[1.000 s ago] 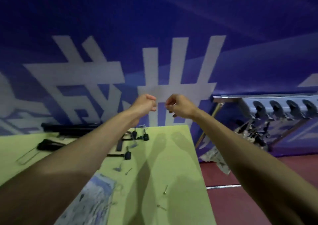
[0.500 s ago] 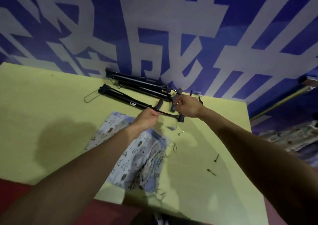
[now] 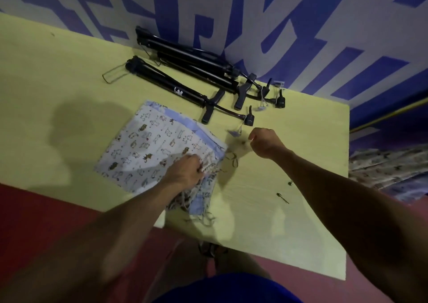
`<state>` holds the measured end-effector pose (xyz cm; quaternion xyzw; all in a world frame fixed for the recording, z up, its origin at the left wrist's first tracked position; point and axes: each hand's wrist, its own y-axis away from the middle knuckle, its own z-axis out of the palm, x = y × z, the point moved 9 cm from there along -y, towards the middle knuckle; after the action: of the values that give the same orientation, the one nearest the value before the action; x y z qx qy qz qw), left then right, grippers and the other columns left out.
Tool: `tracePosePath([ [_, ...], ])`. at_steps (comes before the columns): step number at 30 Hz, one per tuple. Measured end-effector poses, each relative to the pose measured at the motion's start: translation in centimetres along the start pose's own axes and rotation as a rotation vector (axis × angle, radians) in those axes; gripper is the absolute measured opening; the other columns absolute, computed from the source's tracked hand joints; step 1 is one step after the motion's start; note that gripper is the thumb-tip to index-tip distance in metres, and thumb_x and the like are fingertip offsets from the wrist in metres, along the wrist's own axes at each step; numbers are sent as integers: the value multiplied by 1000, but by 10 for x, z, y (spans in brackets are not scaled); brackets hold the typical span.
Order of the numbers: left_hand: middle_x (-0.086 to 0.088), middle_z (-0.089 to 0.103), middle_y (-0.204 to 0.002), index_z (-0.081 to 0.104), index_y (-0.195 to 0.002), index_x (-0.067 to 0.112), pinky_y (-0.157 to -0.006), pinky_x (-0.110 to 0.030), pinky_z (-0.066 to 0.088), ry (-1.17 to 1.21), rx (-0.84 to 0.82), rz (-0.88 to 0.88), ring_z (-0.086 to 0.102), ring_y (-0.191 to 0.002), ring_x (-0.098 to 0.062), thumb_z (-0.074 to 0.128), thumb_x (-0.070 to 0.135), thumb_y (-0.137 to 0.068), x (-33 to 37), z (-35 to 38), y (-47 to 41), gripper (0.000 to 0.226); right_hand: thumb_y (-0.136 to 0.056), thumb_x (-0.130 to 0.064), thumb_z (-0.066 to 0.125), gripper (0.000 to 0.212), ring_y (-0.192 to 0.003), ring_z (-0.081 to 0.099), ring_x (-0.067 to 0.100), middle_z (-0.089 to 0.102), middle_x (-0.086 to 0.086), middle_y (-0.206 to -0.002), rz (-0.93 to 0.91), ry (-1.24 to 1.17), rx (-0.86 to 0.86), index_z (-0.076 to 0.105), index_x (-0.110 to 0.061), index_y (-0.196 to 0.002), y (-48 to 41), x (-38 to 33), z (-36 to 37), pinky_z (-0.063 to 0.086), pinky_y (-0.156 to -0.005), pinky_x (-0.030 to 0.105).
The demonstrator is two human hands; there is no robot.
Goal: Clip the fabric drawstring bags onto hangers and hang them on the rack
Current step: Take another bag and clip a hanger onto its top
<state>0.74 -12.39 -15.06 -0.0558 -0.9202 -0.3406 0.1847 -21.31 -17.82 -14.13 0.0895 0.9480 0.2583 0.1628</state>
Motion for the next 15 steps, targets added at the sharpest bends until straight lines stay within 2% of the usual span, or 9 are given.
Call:
tracePosePath([
  [4,-14,64,-95,59,-96,7,-77,-42,53,-23,40,-14,62,-87,-32,50,27,-94,-9,5,7,21,-92,-11,51,31,-113,52,35,52,18,-122,-105,104,99,57,-6,-122,-10,-5,11,50,-88,42],
  [8,-14,59,-89,46,-93,11,-68,-38,44,-9,90,-22,57,-79,-32,36,27,-99,-15,6,12,19,-94,-10,48,34,-117,45,33,47,16,-127,-217,161,148,49,-8,-128,-15,-14,24,48,-85,41],
  [10,-11,54,-81,40,-94,15,-63,-35,40,50,108,-27,53,-72,-29,31,27,-101,-14,4,13,17,-94,-9,48,34,-116,45,33,47,18,-125,-238,196,165,48,-6,-128,-16,-15,26,47,-86,42],
  [13,-6,50,-75,41,-105,10,-60,-33,36,189,113,-28,50,-69,-28,29,27,-102,-10,2,13,21,-93,-12,51,33,-114,47,33,49,19,-123,-214,229,178,48,-2,-125,-13,-10,29,45,-91,42],
  [15,-3,46,-68,38,-97,13,-58,-33,33,239,130,-18,46,-65,-25,29,29,-102,-3,-2,14,19,-93,-14,52,35,-114,46,32,49,18,-124,-195,284,172,48,-2,-125,-9,-5,29,41,-97,42],
])
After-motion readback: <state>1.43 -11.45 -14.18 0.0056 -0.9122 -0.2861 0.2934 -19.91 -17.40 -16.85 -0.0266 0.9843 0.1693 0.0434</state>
